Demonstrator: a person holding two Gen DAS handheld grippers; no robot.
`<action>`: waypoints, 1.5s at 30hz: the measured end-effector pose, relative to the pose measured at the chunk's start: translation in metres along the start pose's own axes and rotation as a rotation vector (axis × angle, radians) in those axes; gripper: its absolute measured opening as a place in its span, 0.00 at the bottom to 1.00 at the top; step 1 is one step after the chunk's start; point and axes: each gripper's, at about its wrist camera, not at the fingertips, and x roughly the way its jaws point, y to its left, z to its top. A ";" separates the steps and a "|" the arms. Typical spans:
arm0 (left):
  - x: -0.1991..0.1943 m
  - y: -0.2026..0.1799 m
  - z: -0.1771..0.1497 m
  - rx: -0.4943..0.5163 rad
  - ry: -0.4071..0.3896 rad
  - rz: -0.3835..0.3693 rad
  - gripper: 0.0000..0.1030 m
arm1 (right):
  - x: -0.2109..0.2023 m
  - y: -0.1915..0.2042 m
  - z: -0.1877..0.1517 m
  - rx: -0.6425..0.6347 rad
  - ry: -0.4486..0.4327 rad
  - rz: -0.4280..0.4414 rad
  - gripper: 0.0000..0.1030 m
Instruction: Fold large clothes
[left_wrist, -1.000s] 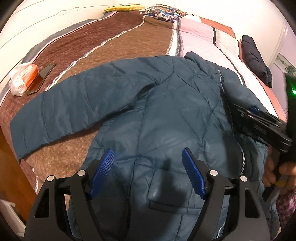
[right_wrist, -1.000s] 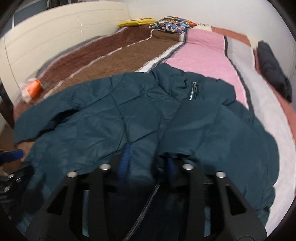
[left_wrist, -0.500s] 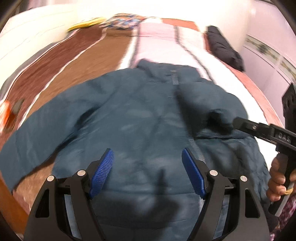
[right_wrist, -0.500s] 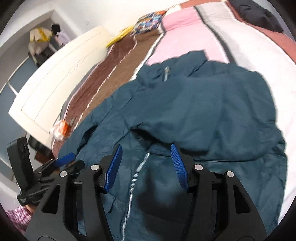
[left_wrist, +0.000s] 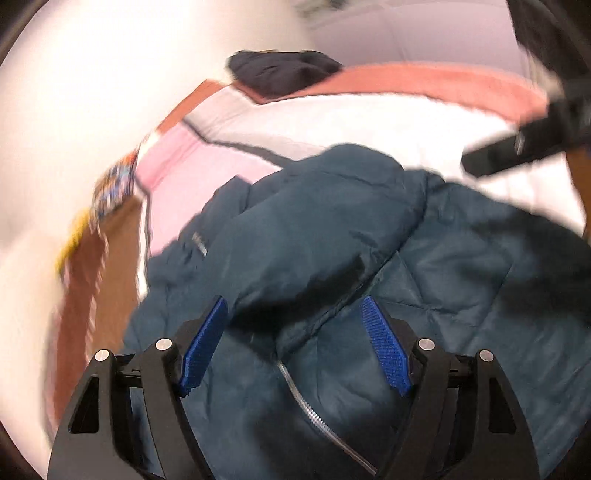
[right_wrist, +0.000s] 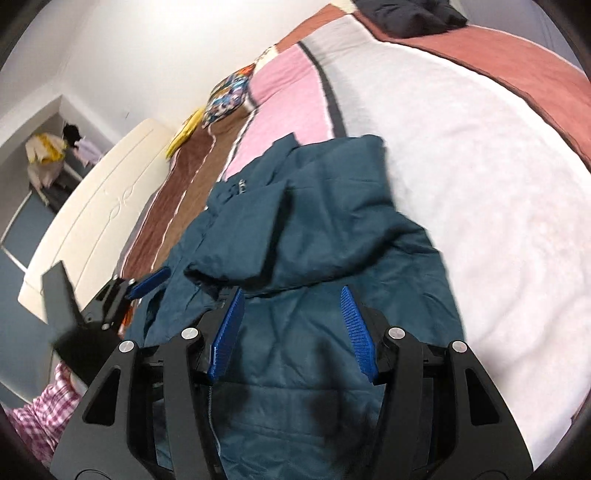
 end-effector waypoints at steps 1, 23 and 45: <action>0.005 -0.006 0.003 0.049 -0.003 0.001 0.72 | -0.003 -0.005 -0.001 0.008 0.000 0.004 0.53; 0.007 0.119 0.006 -0.627 -0.039 -0.021 0.03 | 0.004 -0.013 -0.020 0.015 0.065 0.036 0.53; 0.009 0.197 -0.136 -1.107 0.116 0.080 0.37 | 0.041 0.025 -0.016 -0.074 0.091 -0.066 0.53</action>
